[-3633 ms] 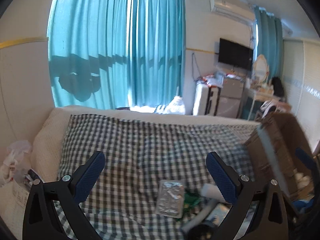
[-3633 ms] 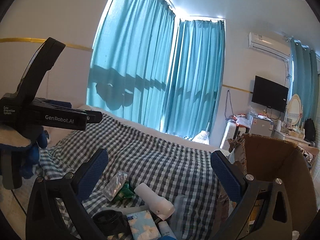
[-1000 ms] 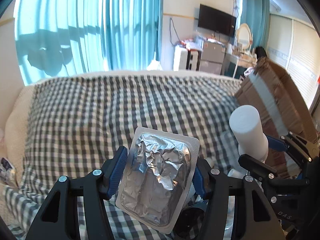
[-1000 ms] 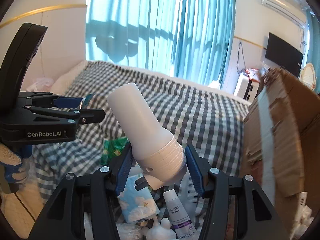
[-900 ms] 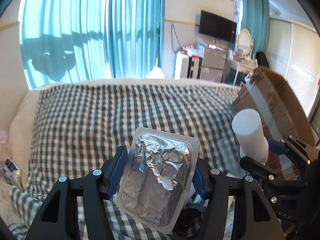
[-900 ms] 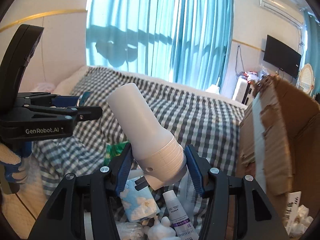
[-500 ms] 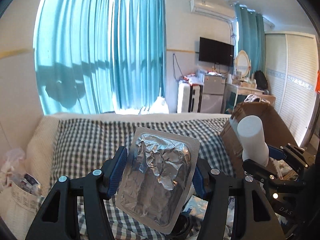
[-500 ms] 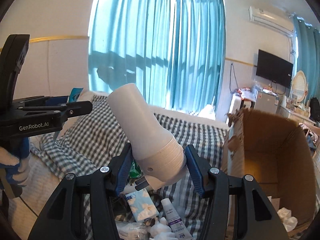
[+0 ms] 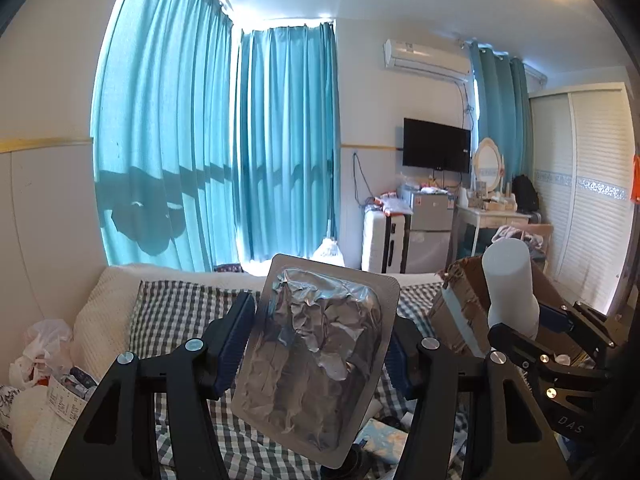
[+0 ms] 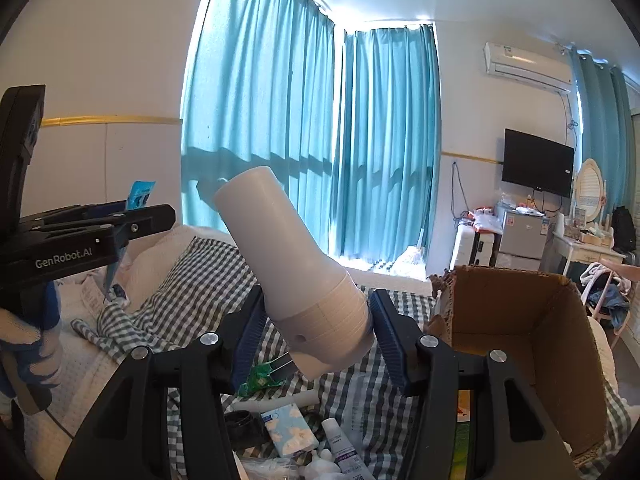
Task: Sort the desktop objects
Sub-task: 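Lift and carry the foil pack and white bottle over the cardboard box with both grippers, then open both grippers to drop the foil pack and white bottle into the box, then move both grippers back over the remaining items on the bed, then grasp the green sachet with the left gripper while the right gripper grasps the white tube, then carry the green sachet and white tube over the cardboard box with both grippers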
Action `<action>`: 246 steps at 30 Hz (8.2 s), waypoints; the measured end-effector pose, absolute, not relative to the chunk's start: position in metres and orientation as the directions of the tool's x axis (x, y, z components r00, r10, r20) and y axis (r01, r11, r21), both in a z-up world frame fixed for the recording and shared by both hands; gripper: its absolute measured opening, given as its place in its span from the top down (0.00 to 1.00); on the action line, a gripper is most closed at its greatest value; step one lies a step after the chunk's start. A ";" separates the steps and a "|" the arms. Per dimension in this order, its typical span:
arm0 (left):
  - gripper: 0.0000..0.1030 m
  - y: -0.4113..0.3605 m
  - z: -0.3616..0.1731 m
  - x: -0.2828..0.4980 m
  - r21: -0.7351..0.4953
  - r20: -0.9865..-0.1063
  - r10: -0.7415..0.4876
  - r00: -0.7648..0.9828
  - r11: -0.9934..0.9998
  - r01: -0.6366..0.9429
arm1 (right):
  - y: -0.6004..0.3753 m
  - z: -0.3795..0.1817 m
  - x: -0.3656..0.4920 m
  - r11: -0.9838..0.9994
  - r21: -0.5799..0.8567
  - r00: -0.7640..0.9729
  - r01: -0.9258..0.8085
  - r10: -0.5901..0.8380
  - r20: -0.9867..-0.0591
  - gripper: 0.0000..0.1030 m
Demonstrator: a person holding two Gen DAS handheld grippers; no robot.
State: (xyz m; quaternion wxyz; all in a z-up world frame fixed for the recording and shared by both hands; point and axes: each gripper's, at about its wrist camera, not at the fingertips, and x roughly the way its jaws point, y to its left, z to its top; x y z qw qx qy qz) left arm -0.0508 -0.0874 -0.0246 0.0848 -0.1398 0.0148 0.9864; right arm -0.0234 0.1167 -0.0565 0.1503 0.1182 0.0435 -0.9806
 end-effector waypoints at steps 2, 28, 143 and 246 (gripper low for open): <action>0.41 -0.086 -0.022 -0.046 0.006 -0.268 0.165 -0.949 -0.985 -0.173 | 0.117 -0.053 -0.019 -0.952 -0.049 -0.930 0.302 -0.284 -0.234 0.49; 0.41 -0.016 0.006 -0.036 0.027 -0.202 0.319 -0.926 -0.943 -0.331 | 0.192 -0.024 0.016 -0.995 -0.038 -0.988 0.094 -0.088 -0.125 0.49; 0.00 -0.085 -0.026 -0.084 -0.058 -0.311 0.152 -0.938 -0.988 -0.141 | 0.178 -0.031 0.008 -0.995 -0.093 -0.996 -0.032 0.039 -0.084 0.00; 0.67 -0.101 -0.166 -0.169 -0.156 -0.649 0.280 -0.707 -0.959 -0.236 | 0.115 -0.261 -0.130 -0.918 -0.086 -0.584 0.386 -0.172 -0.793 0.72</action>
